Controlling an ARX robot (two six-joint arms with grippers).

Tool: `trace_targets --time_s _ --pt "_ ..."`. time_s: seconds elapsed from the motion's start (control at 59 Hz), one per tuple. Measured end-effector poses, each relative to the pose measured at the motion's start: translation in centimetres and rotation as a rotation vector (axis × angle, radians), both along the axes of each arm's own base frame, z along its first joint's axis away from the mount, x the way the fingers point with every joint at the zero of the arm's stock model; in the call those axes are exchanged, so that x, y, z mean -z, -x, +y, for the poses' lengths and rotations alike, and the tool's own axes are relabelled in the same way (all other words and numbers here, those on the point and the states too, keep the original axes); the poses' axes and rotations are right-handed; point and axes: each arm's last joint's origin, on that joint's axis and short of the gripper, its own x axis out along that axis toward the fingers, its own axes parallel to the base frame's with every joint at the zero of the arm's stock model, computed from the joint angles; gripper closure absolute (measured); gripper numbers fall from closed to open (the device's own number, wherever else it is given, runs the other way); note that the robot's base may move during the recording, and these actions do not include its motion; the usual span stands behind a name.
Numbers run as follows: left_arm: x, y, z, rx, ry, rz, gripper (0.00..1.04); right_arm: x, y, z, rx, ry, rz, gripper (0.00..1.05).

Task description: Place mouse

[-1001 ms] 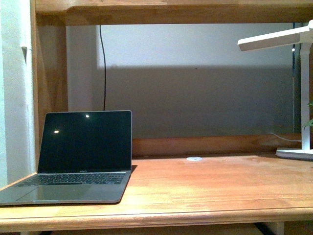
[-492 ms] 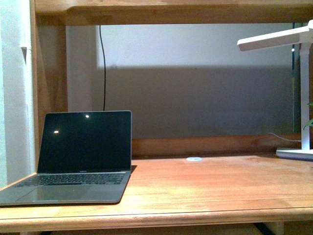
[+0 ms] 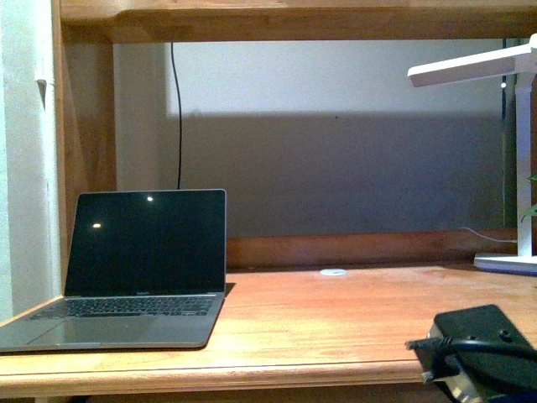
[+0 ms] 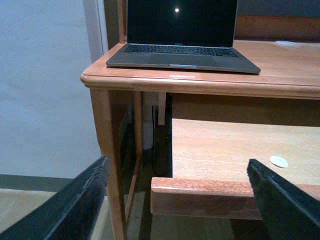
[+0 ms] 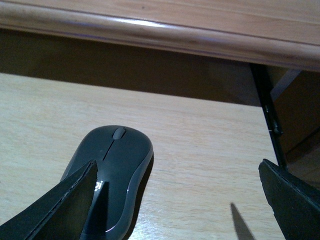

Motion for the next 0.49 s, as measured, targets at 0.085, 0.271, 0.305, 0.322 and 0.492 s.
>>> trace_targets --time_s 0.085,0.271,0.305,0.322,0.492 --pt "0.0 0.0 0.0 0.0 -0.002 0.0 0.06 0.8 -0.2 0.7 -0.006 0.024 0.015 0.07" --pt "0.0 0.0 0.0 0.0 -0.002 0.0 0.08 1.5 -0.5 1.8 -0.016 0.047 0.028 0.07" --pt "0.0 0.0 0.0 0.0 -0.002 0.0 0.08 1.5 -0.5 2.0 -0.016 0.049 0.028 0.07" --pt "0.0 0.0 0.0 0.0 -0.002 0.0 0.08 1.6 -0.5 2.1 -0.018 0.05 0.029 0.07" --pt "0.0 0.0 0.0 0.0 -0.002 0.0 0.08 1.9 -0.9 3.0 -0.027 0.064 0.034 0.07"
